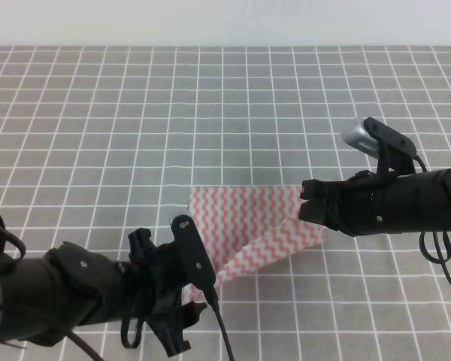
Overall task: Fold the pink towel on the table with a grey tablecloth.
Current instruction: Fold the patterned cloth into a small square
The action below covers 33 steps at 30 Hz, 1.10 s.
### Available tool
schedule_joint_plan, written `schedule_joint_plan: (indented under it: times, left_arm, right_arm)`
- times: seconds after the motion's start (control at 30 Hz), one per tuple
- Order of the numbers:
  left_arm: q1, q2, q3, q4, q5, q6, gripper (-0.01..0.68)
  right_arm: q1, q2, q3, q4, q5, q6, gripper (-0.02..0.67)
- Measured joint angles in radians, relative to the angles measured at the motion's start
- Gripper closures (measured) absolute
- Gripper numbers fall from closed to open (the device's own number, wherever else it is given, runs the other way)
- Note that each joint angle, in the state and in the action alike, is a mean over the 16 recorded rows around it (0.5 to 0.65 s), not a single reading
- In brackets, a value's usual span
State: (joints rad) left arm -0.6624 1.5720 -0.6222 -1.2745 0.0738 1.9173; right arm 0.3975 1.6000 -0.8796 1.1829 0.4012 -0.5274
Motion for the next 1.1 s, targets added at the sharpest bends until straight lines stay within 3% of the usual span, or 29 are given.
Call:
schedule_joint_plan:
  times: [0.73, 1.1]
  left_arm:
    - [0.0, 0.021, -0.002, -0.002, 0.003, -0.001, 0.597]
    - [0.0, 0.013, -0.032, -0.063, -0.024, -0.007, 0.673]
  right_arm:
    - [0.0, 0.001, 0.0, 0.0, 0.001, -0.004, 0.663]
    - [0.0, 0.0, 0.0, 0.001, -0.013, -0.004, 0.663]
